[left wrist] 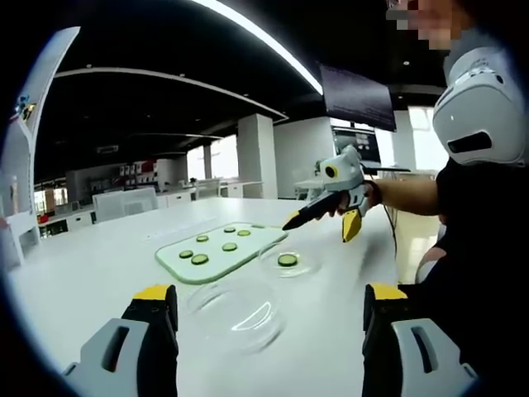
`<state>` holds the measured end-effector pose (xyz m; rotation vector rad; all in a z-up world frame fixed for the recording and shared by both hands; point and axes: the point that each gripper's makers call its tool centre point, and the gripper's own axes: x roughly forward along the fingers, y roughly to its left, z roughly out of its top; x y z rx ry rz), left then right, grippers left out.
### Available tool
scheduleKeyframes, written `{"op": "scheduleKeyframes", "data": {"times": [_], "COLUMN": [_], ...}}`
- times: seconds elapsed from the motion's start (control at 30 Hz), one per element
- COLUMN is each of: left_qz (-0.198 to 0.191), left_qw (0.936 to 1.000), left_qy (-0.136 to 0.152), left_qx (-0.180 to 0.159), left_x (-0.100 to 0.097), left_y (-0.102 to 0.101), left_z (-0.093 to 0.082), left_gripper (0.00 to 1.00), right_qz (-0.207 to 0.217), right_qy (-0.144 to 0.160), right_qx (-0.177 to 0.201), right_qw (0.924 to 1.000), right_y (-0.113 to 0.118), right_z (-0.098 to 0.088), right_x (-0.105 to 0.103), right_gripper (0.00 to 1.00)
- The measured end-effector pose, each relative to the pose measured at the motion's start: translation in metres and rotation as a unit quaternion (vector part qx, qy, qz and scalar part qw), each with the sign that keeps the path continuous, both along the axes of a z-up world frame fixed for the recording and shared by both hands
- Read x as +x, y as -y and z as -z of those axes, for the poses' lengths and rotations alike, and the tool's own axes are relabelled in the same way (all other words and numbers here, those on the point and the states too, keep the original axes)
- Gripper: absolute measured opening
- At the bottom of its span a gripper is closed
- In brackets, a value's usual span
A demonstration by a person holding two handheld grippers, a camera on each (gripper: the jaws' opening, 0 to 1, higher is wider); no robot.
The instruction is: Open the petri dish lid, add cucumber slices into the petri dish, and close the lid
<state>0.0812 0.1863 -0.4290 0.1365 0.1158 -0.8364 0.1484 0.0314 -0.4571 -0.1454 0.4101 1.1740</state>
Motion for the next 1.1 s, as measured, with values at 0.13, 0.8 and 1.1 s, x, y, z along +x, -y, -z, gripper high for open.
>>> {"op": "scheduleKeyframes", "data": {"times": [0.13, 0.8, 1.1], "left_qz": [0.006, 0.107, 0.138], "left_qw": [1.0, 0.9926, 0.9883], "left_qy": [-0.001, -0.04, -0.053], "left_qx": [0.008, 0.042, 0.04], "left_x": [0.006, 0.041, 0.053], "left_y": [-0.009, -0.015, -0.015], "left_z": [0.003, 0.041, 0.044], "left_gripper": [0.93, 0.92, 0.86], "right_qz": [-0.019, -0.159, -0.203], "right_qy": [0.012, 0.041, 0.053], "right_qx": [-0.006, -0.056, -0.077], "right_qw": [0.9997, 0.9848, 0.9747], "right_y": [-0.011, -0.119, -0.137], "right_z": [-0.002, 0.017, 0.03], "right_x": [-0.003, -0.014, -0.013], "right_gripper": [0.97, 0.97, 0.91]}}
